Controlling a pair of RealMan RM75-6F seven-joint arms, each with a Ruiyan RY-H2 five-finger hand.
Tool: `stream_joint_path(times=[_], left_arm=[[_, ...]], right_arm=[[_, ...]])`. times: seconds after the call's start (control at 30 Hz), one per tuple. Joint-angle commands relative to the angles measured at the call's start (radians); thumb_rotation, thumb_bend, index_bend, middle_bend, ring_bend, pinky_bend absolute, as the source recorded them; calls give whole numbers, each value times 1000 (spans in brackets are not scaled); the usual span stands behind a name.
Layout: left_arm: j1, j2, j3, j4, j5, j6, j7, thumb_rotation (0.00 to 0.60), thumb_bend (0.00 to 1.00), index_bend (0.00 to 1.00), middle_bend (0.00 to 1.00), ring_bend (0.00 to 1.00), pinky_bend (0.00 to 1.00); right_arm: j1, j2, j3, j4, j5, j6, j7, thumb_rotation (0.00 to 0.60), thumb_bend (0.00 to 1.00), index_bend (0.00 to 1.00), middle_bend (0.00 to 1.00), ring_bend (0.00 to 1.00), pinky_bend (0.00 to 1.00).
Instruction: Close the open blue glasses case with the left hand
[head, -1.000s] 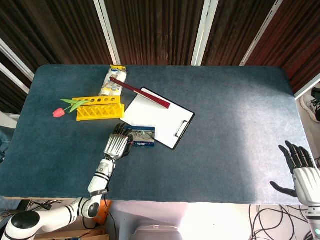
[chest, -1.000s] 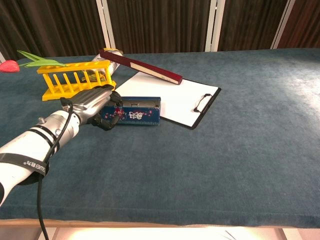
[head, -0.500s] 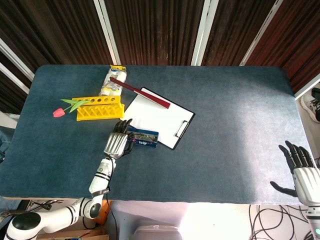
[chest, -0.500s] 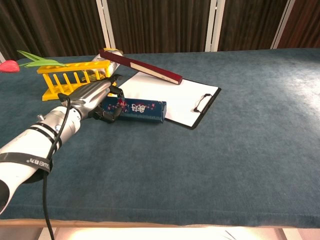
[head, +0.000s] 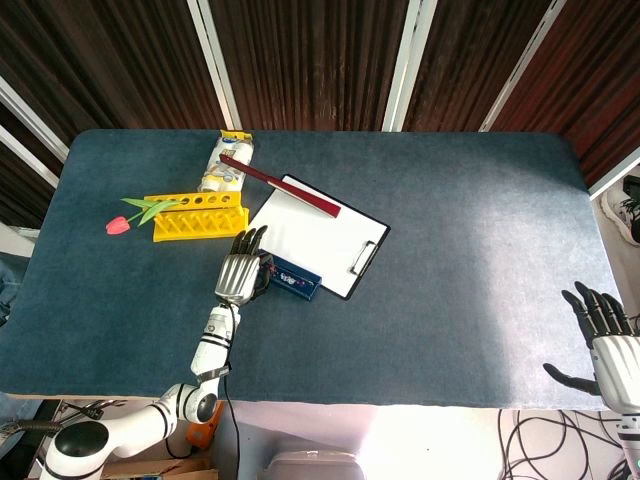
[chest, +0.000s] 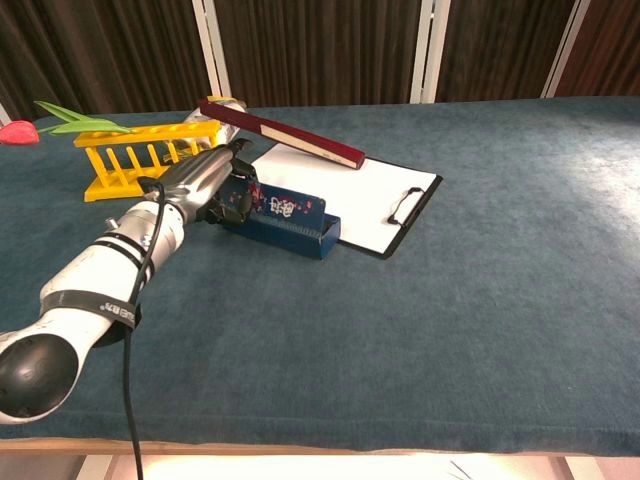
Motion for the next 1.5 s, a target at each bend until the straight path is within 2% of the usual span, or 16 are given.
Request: stream_joint_path(times=[0.03,0.2,0.33,0.4,0.47,0.53,0.63,0.9,1.03,1.07,1.17,1.27,1.3,1.37,1.43,1.5], left_arm=[[-14,-21,-10,27,-1,-9,-17,600,577,645,28,0,9],[-36,-50,-22,73,-3,-20,-25,600,560,642,36,0,9],[-44,-57,-28,89,-10,-34,-25,600,533,603,34,0,9],[-50,-63,-30,105,-15,-48,-25,600,500,516,23,0,9],[-55,-67,-35,117,-17,-61,-48,600,444,298,2,0,9],[-60,-75,-39,131,-10,-55,-79,600,431,181,0,0,10],[-66,-86,-43,150,4,-44,-136,600,419,88,0,0,11],[-91,-123,-43,224,37,-12,-223,600,403,48,0,0,12],[-87,-118,-31,215,61,19,-253,600,405,37,0,0,13],[-79,-108,-22,196,73,37,-257,600,405,26,0,0,13],[-20,-19,47,54,127,76,-235,600,405,2,0,0,14],[88,190,149,-251,148,72,-111,600,407,0,0,0,9],[137,286,182,-393,141,87,-55,600,407,0,0,0,7],[220,432,242,-596,143,145,22,600,407,0,0,0,3],[287,532,297,-699,166,210,64,600,407,0,0,0,3],[363,623,359,-753,196,288,83,600,407,0,0,0,3]], right_arm=[[0,2,0,1,-1,-1,4,600,177,0,0,0,0],[2,5,-1,1,-3,-2,12,600,177,0,0,0,0],[1,6,-1,2,-3,-1,15,600,177,0,0,0,0],[1,7,-1,2,-3,-1,18,600,177,0,0,0,0],[2,9,-1,3,-4,-2,23,600,177,0,0,0,0],[2,10,-1,3,-6,-1,26,600,177,0,0,0,0],[1,12,-2,2,-8,2,32,600,177,0,0,0,0],[-1,15,-2,4,-13,9,43,600,177,0,0,0,0],[0,14,-2,7,-14,9,43,600,177,0,0,0,0],[1,13,-2,8,-14,7,41,600,177,0,0,0,0],[3,12,-2,7,-13,3,34,600,177,0,0,0,0],[2,10,-1,7,-11,5,27,600,177,0,0,0,0],[1,7,0,7,-9,5,19,600,178,0,0,0,0],[3,2,1,3,-5,0,1,600,177,0,0,0,0],[4,-3,1,-1,-2,-5,-19,600,177,0,0,0,0],[5,-10,1,-6,2,-10,-41,600,177,0,0,0,0]])
